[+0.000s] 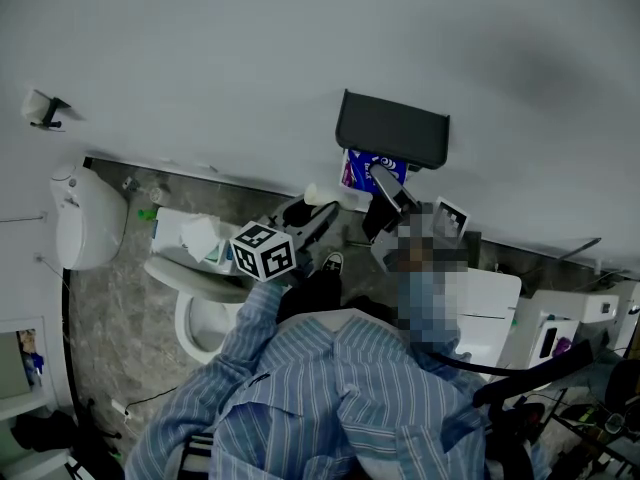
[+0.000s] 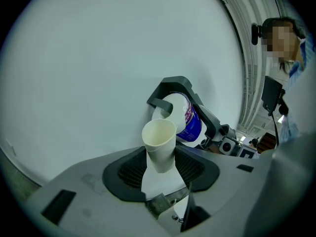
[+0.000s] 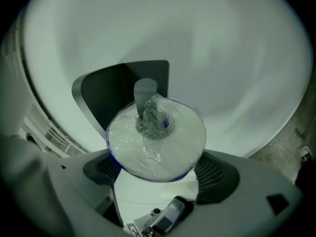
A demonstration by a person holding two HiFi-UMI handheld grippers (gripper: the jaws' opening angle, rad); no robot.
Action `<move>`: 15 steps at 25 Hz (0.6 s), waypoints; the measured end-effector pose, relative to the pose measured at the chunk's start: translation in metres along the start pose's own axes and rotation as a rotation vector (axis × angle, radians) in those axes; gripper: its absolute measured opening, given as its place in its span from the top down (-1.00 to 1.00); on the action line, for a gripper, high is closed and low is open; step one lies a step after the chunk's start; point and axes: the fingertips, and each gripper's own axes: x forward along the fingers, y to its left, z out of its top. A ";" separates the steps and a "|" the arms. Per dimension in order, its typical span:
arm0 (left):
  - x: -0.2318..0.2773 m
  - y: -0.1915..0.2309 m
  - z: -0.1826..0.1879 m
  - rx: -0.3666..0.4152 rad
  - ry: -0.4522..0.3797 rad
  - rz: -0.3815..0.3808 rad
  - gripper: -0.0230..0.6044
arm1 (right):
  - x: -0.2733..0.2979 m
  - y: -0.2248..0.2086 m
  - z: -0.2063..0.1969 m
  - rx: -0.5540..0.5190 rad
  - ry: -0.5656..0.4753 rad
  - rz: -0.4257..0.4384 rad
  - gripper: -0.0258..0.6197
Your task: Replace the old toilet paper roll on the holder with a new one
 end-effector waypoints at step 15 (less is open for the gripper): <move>0.001 -0.023 -0.011 0.008 0.000 -0.006 0.35 | -0.040 0.008 0.005 -0.062 0.001 -0.016 -0.48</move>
